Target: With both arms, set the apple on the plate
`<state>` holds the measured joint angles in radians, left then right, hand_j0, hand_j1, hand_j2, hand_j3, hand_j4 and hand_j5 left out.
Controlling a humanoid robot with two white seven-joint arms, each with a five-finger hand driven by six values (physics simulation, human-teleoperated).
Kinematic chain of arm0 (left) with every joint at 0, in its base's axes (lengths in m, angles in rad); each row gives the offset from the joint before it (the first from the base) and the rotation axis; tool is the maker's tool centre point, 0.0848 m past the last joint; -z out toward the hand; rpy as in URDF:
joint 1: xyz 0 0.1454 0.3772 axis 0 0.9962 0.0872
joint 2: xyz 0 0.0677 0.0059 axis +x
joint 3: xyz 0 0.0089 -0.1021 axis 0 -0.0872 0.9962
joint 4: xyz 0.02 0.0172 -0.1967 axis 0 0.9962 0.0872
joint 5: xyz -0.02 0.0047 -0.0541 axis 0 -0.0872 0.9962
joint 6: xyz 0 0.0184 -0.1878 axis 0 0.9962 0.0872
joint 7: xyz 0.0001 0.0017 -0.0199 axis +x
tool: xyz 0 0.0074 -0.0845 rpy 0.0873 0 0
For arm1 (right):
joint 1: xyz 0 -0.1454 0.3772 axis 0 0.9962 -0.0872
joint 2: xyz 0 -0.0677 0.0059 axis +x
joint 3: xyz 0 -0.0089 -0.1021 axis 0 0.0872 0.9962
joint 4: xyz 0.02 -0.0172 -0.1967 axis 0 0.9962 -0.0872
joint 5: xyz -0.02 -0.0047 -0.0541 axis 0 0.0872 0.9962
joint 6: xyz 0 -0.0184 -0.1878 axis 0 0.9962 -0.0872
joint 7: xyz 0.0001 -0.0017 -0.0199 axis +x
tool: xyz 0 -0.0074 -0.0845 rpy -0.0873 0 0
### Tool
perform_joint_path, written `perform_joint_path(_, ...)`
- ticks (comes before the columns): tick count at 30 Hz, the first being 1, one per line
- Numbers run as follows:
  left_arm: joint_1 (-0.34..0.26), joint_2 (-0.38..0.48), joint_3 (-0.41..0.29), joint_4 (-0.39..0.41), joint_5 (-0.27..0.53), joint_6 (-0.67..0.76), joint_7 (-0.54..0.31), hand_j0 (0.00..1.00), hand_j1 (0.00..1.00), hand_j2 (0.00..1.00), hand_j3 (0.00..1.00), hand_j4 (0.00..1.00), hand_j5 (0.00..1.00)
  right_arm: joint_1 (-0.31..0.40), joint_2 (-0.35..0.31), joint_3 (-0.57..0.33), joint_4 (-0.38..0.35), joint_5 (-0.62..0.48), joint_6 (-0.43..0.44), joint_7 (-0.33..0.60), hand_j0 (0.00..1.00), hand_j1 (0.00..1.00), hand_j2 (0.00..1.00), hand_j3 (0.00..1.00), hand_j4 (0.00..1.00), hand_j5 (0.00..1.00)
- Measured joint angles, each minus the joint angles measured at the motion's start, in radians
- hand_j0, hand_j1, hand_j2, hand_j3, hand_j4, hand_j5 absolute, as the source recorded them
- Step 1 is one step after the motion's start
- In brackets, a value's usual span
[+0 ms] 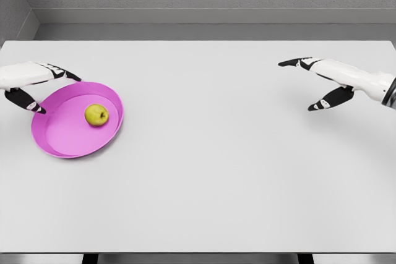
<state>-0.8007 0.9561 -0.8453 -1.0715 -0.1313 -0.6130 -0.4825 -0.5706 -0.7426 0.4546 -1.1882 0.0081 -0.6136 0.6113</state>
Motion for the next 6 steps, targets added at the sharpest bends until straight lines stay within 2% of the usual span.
perform_joint_path(6,0.000,-0.003,0.016,0.050,0.015,0.000,0.000,1.00,1.00,1.00,1.00,1.00,1.00,0.006,-0.002,0.000,-0.006,0.000,0.000,0.000,1.00,1.00,1.00,1.00,1.00,1.00)
